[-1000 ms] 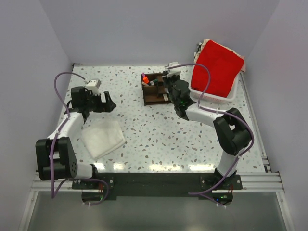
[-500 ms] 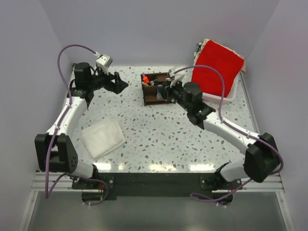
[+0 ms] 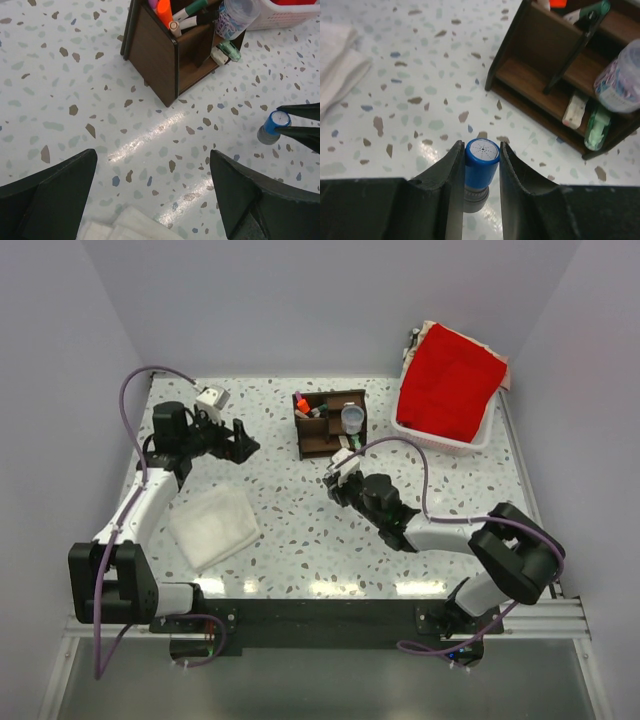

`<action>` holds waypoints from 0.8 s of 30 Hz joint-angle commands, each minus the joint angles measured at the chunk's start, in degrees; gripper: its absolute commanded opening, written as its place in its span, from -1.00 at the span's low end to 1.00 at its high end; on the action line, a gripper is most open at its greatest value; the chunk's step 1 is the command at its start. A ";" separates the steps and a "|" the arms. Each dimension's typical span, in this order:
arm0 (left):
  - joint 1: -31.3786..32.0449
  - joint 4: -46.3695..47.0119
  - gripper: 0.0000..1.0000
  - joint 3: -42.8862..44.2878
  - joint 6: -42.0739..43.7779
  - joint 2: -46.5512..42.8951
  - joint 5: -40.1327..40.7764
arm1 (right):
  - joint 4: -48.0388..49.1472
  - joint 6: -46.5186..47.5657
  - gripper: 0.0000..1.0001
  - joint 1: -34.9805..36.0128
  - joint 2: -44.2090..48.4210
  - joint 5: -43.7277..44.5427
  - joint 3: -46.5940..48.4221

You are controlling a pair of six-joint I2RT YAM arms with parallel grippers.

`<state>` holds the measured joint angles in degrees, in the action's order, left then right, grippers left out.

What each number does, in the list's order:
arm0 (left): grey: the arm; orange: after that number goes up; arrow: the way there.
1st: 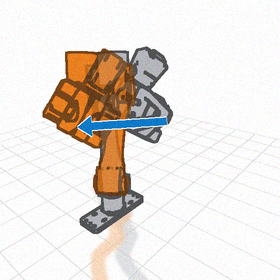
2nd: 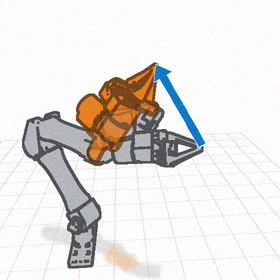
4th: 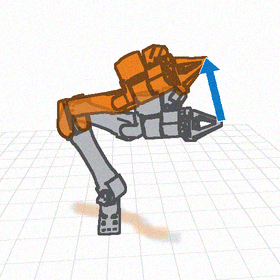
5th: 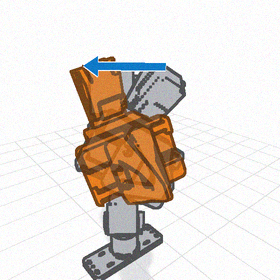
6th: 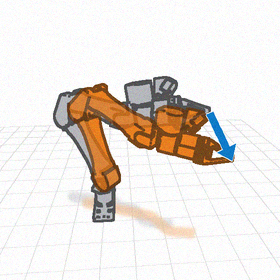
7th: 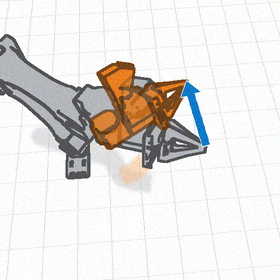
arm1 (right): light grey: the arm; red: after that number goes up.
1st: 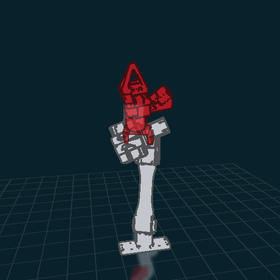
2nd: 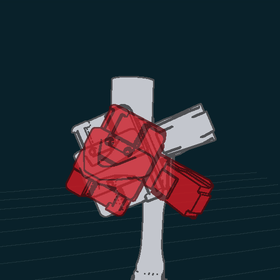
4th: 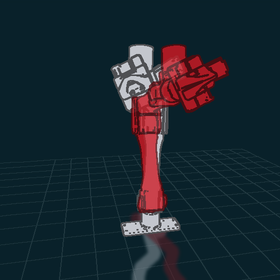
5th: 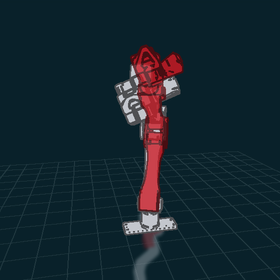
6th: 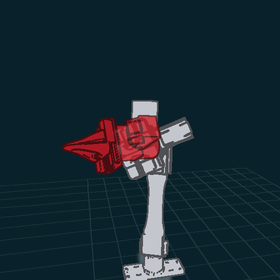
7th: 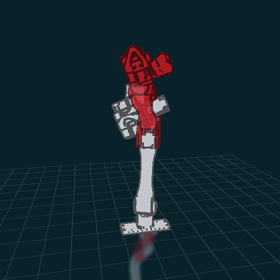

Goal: Sort the stationery into containers
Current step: Place the stationery at the center of the board.

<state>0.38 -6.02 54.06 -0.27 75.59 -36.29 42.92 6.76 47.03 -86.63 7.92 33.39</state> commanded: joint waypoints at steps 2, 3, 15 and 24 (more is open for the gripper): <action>-0.38 2.33 1.00 -3.70 0.98 -2.64 0.52 | 16.14 -0.42 -1.00 0.96 -1.08 0.16 0.98; -0.38 2.33 1.00 -4.14 0.98 -2.82 0.43 | 17.28 -0.70 -1.00 1.31 -1.61 0.16 0.98; -0.38 2.33 1.00 -9.41 1.50 -4.75 0.35 | 40.92 4.30 -1.00 5.71 -16.11 -2.82 0.37; -0.38 1.80 1.00 -12.05 1.50 -4.75 -0.88 | 49.81 5.46 -1.00 6.24 -20.68 -3.79 -0.61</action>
<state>0.38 -5.56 43.09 -0.14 71.99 -35.77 70.89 11.20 53.23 -105.51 3.95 32.36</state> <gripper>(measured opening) 0.997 0.288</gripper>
